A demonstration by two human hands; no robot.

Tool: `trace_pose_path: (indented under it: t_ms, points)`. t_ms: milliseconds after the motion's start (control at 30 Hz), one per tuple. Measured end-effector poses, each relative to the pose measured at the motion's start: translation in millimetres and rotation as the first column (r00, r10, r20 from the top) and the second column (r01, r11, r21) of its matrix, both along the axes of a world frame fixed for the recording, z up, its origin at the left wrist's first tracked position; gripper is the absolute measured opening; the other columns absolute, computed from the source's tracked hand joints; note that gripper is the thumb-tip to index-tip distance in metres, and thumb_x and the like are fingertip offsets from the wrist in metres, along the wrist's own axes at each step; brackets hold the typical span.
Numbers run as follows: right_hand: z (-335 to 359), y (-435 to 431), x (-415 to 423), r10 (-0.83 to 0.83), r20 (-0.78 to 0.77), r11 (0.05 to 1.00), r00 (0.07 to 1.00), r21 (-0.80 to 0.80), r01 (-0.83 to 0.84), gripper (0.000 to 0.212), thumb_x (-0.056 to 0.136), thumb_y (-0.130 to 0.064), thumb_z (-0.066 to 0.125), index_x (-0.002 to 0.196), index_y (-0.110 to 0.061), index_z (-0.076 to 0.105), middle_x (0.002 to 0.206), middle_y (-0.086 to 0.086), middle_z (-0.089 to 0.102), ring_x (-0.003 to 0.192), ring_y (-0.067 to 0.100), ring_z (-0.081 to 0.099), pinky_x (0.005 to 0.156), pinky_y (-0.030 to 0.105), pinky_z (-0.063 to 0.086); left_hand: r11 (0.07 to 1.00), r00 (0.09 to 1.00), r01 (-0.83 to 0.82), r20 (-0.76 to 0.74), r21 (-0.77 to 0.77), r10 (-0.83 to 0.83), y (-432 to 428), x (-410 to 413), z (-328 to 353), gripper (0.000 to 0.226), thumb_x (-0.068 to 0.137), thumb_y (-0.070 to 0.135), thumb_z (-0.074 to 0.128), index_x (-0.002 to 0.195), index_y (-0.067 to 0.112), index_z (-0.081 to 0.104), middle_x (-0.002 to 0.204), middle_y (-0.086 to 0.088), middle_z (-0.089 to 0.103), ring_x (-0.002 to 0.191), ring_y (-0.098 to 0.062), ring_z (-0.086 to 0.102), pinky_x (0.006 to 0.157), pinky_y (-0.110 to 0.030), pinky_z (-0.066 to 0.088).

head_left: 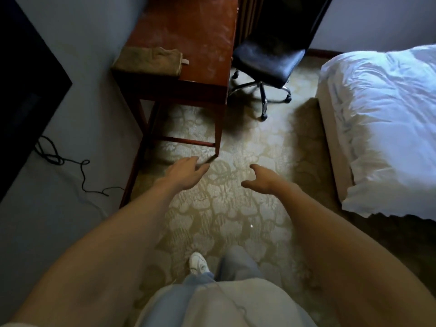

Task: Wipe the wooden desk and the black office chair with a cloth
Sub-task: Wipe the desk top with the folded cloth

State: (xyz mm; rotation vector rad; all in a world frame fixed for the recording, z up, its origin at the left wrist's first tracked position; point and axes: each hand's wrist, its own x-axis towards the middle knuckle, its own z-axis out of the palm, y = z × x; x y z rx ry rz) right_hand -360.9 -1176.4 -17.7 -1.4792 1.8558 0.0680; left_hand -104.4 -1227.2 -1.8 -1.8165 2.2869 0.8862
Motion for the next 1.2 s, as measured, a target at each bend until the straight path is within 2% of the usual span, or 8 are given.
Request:
trace_pose_path:
  t_ms: [233, 333, 467, 667, 800, 1000, 1133, 1200]
  points:
    - [-17.3, -86.4, 3.9, 0.0, 0.034, 0.999, 0.999, 0.053, -0.002, 0.086, 0.097, -0.045, 0.066, 0.161, -0.011, 0.021, 0.165, 0.016, 0.03, 0.147, 0.036, 0.037, 0.116, 0.045, 0.037, 0.999, 0.998, -0.005, 0.062, 0.048, 0.002, -76.0, 10.4, -15.3, 0.077, 0.101, 0.069, 0.034, 0.159, 0.017, 0.034, 0.163, -0.008, 0.038, 0.149, -0.028, 0.036, 0.117, -0.05, 0.036]
    - [-24.3, -138.2, 1.1, 0.0, 0.064, 0.999, 0.998, 0.045, -0.003, 0.086, 0.097, -0.044, 0.067, 0.162, -0.011, 0.02, 0.165, 0.016, 0.03, 0.148, 0.037, 0.037, 0.116, 0.045, 0.037, 0.999, 0.998, -0.012, 0.065, 0.046, 0.009, -120.4, 7.2, -17.7, 0.075, 0.104, 0.065, 0.034, 0.161, 0.017, 0.029, 0.168, -0.006, 0.03, 0.154, -0.026, 0.028, 0.122, -0.048, 0.029]
    - [-28.1, -224.5, -6.2, 0.008, 0.102, 1.0, 0.995, 0.012, -0.009, 0.083, 0.096, -0.042, 0.069, 0.159, -0.009, 0.027, 0.162, 0.017, 0.035, 0.145, 0.036, 0.04, 0.113, 0.043, 0.039, 0.999, 0.997, -0.019, 0.069, 0.04, 0.016, -195.1, -2.4, -12.9, 0.072, 0.105, 0.061, 0.037, 0.161, 0.016, 0.03, 0.166, -0.006, 0.032, 0.153, -0.025, 0.03, 0.121, -0.047, 0.03]
    - [-14.4, -353.7, -8.5, 0.057, 0.188, 0.998, 0.981, 0.024, -0.063, 0.066, 0.095, -0.039, 0.071, 0.148, -0.014, 0.043, 0.146, 0.013, 0.054, 0.13, 0.031, 0.055, 0.092, 0.032, 0.043, 0.997, 0.991, -0.037, 0.133, 0.064, 0.029, -308.6, -9.1, 3.2, 0.071, 0.105, 0.058, 0.039, 0.159, 0.013, 0.033, 0.162, -0.009, 0.038, 0.148, -0.028, 0.036, 0.118, -0.049, 0.036]
    - [-3.7, -412.9, -13.1, 0.073, 0.183, 0.996, 0.98, 0.034, -0.08, 0.062, 0.095, -0.034, 0.07, 0.148, -0.014, 0.045, 0.143, 0.012, 0.056, 0.128, 0.031, 0.056, 0.105, 0.039, 0.048, 0.997, 0.995, -0.072, 0.07, 0.002, 0.072, -365.6, -18.4, 9.7, 0.07, 0.105, 0.057, 0.04, 0.159, 0.012, 0.034, 0.163, -0.009, 0.038, 0.151, -0.026, 0.034, 0.121, -0.048, 0.032]
    - [-7.6, -472.2, 1.6, 0.112, 0.196, 0.99, 0.974, 0.059, -0.126, 0.062, 0.096, -0.03, 0.07, 0.149, -0.014, 0.044, 0.143, 0.012, 0.056, 0.127, 0.031, 0.056, 0.108, 0.042, 0.049, 0.993, 0.993, -0.11, 0.049, 0.047, 0.108, -410.5, -12.5, 4.1, 0.07, 0.105, 0.058, 0.041, 0.16, 0.016, 0.033, 0.165, -0.006, 0.034, 0.153, -0.023, 0.028, 0.123, -0.047, 0.03]
    - [-16.0, -504.5, 28.1, 0.168, 0.156, 0.985, 0.973, -0.002, -0.17, 0.051, 0.096, -0.033, 0.069, 0.139, -0.012, 0.05, 0.129, 0.013, 0.062, 0.112, 0.029, 0.062, 0.094, 0.039, 0.053, 0.983, 0.983, -0.184, -0.002, -0.008, 0.184, -434.4, 13.6, -3.6, 0.067, 0.105, 0.054, 0.045, 0.161, 0.018, 0.031, 0.164, -0.004, 0.037, 0.15, -0.023, 0.034, 0.119, -0.043, 0.035]
    - [-21.3, -519.8, 40.1, 0.175, 0.141, 0.984, 0.974, -0.024, -0.174, 0.053, 0.097, -0.034, 0.067, 0.141, -0.011, 0.048, 0.13, 0.013, 0.062, 0.111, 0.03, 0.062, 0.088, 0.034, 0.05, 0.977, 0.977, -0.212, -0.028, -0.027, 0.211, -451.9, 28.6, -6.3, 0.068, 0.105, 0.053, 0.046, 0.161, 0.02, 0.028, 0.162, -0.004, 0.038, 0.149, -0.025, 0.036, 0.114, -0.044, 0.036]
